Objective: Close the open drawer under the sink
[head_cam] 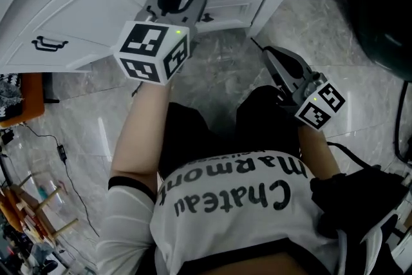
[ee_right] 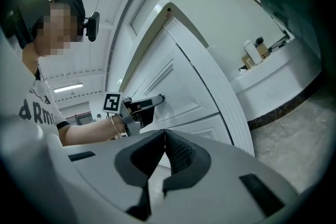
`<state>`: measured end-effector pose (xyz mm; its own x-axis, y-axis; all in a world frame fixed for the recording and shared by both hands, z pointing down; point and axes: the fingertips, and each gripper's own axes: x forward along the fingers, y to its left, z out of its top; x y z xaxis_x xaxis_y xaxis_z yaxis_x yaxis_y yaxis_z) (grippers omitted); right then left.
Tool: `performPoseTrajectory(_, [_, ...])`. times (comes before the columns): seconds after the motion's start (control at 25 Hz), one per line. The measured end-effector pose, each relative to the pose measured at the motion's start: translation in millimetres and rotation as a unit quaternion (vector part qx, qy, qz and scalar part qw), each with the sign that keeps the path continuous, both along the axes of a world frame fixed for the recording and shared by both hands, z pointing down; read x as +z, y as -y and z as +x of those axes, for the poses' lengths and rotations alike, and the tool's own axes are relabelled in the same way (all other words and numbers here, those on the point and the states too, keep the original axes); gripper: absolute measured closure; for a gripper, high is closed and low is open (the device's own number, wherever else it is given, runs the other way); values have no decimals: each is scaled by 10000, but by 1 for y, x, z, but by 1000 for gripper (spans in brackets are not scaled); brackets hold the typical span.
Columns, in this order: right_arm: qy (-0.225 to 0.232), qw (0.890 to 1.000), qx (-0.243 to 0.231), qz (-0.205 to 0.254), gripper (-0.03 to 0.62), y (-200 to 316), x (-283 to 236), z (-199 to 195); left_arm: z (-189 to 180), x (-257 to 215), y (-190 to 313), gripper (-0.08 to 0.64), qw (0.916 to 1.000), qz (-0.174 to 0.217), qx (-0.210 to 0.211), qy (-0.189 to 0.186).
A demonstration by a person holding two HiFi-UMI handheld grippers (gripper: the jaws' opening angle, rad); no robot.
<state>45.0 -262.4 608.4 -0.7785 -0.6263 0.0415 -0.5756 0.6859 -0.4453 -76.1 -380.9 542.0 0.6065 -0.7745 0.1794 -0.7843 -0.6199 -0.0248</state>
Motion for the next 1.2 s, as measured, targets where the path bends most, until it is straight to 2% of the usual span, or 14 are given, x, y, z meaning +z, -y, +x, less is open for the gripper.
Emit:
performPoseTrajectory(0.12, [47, 9999, 25, -133, 580, 14, 2, -2, 0, -3, 2, 459, 10000, 46, -33, -44])
performPoseTrajectory(0.28, [-78, 9991, -193, -373, 580, 18, -8, -13, 0, -4, 2, 460, 9997, -41, -232, 2])
performPoseTrajectory(0.56, [-270, 9948, -410, -896, 580, -7, -43, -21, 1, -3, -1, 460, 9964, -687, -485, 136])
performPoseTrajectory(0.72, [-148, 9914, -327, -1262, 580, -25, -78, -15, 0, -4, -3, 460, 9933, -865, -638, 428])
performPoseTrajectory(0.88, [-216, 9866, -219, -1604, 580, -44, -111, 3, -1, -9, -11, 460, 9887, -1007, -525, 977])
performPoseTrajectory(1.08, [-311, 9839, -154, -1750, 580, -60, -155, 15, 0, -51, -40, 469, 9889, -1244, -451, 678])
performPoseTrajectory(1.2, [-249, 9852, -148, -1691, 580, -68, -186, 8, 4, -87, -68, 492, 9897, -1105, -212, 885])
